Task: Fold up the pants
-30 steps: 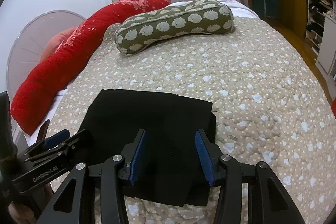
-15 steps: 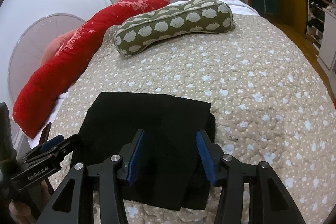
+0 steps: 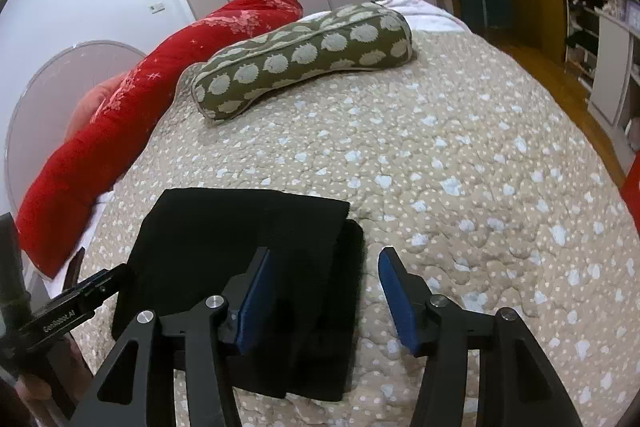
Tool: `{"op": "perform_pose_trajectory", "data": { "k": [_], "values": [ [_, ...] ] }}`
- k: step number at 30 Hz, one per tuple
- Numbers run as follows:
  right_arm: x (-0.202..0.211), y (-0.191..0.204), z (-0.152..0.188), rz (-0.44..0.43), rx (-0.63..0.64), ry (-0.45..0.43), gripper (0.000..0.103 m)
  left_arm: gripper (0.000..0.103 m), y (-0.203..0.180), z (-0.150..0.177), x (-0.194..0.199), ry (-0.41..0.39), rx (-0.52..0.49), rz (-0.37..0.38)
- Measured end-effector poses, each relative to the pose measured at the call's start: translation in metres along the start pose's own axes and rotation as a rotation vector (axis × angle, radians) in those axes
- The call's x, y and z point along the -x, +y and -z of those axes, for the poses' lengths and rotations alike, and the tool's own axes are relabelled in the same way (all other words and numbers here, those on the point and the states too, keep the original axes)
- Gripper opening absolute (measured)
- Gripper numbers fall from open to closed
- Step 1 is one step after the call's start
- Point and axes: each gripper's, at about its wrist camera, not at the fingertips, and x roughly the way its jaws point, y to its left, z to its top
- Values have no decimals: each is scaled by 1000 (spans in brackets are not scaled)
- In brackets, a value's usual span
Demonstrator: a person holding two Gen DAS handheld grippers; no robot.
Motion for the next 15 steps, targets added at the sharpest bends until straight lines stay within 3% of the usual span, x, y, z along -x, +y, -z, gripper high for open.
{"op": "perform_pose_trajectory", "data": {
  "k": [15],
  "values": [
    [-10, 12, -1, -23, 19, 21, 55, 79, -9, -2, -8, 0, -25, -16]
  ]
}}
